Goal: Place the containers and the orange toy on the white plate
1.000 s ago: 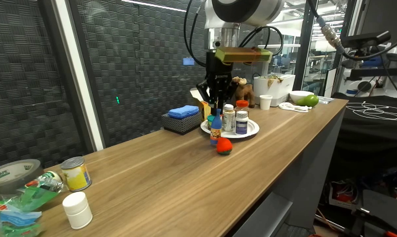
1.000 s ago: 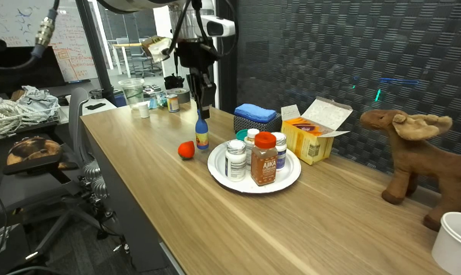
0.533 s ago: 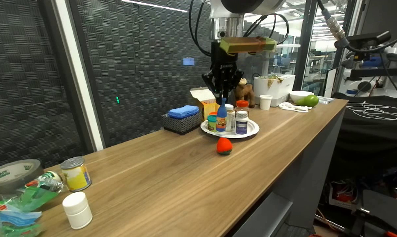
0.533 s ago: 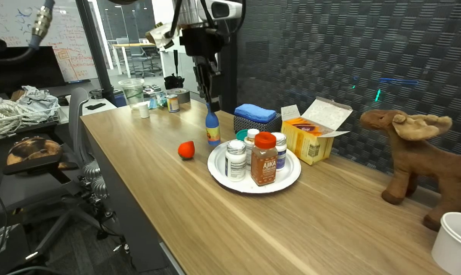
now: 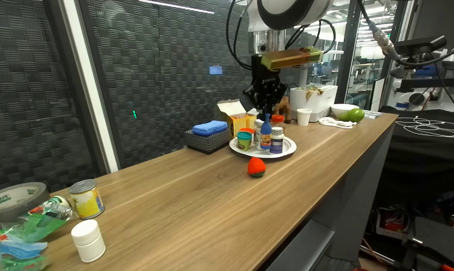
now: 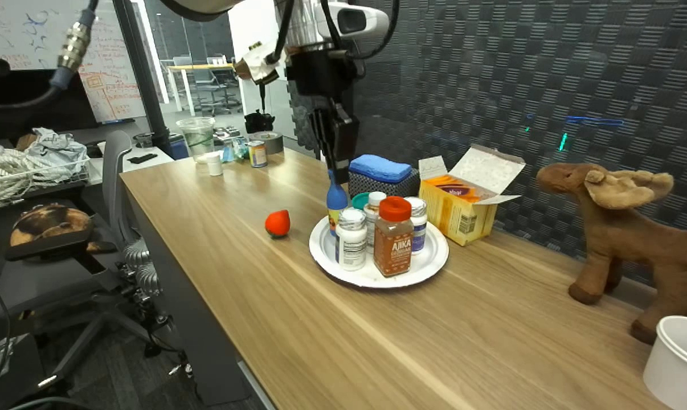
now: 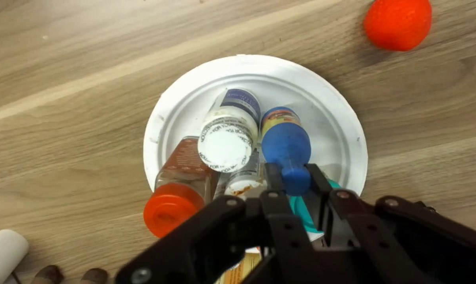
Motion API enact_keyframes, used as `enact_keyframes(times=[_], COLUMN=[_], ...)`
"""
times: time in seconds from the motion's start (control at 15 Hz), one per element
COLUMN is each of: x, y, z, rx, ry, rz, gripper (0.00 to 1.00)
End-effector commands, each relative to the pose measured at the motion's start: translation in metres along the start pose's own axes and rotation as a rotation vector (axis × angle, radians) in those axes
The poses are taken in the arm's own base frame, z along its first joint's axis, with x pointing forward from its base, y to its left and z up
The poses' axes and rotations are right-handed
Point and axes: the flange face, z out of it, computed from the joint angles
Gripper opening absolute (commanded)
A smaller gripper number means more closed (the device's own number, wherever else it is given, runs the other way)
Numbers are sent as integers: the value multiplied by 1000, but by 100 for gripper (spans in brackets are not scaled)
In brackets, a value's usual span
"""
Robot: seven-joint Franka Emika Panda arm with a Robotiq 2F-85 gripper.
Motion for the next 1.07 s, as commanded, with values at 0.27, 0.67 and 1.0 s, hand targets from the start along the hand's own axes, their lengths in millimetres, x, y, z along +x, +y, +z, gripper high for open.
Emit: enact_keyframes(times=[0.27,0.67,1.0], x=[2,2,-4], y=[6,6,3], z=[11,21,9], rx=[-6,7,15], ry=[-24,-37,-34], rz=[14,16,-7], gripper=[5,5,59])
